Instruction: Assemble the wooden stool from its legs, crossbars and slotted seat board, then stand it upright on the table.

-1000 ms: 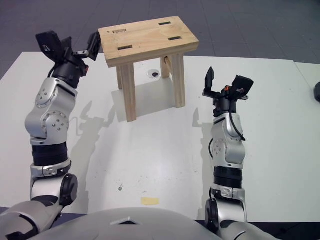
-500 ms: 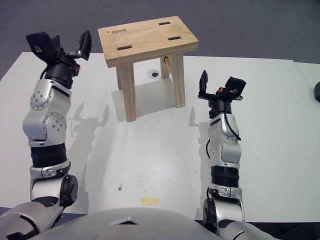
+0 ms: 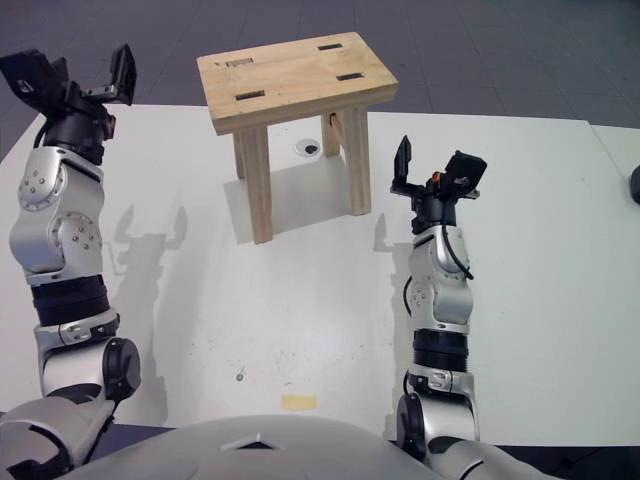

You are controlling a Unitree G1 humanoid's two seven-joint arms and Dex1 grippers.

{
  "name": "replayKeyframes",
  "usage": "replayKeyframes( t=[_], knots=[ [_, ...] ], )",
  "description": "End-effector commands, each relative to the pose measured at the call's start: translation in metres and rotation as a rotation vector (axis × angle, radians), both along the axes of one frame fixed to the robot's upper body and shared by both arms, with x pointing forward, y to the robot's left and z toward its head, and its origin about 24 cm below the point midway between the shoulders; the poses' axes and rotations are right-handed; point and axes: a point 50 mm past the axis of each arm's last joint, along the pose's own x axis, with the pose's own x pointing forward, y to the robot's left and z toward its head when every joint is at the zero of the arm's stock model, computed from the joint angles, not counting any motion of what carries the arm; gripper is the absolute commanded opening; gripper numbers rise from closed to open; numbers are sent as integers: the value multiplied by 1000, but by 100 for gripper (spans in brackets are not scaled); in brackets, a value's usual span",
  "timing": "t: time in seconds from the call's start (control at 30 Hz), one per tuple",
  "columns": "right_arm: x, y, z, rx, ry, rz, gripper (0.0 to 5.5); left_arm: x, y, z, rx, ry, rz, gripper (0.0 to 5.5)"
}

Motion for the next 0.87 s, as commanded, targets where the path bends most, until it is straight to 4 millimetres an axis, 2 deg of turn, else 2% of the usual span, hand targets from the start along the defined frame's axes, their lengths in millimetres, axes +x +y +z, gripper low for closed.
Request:
replayKeyframes(
  t=[0.03, 0.6, 0.87],
  knots=[
    [-2, 2, 0, -4, -11, -8, 540, 5, -1, 6, 24, -12, -8, 537],
    [8, -5, 5, -39, -15, 32, 540, -2, -40, -9, 88, -32, -86, 537],
    [10, 5, 8, -57, -5, 88, 540, -17, -29, -17, 72, -15, -20, 537]
  ],
)
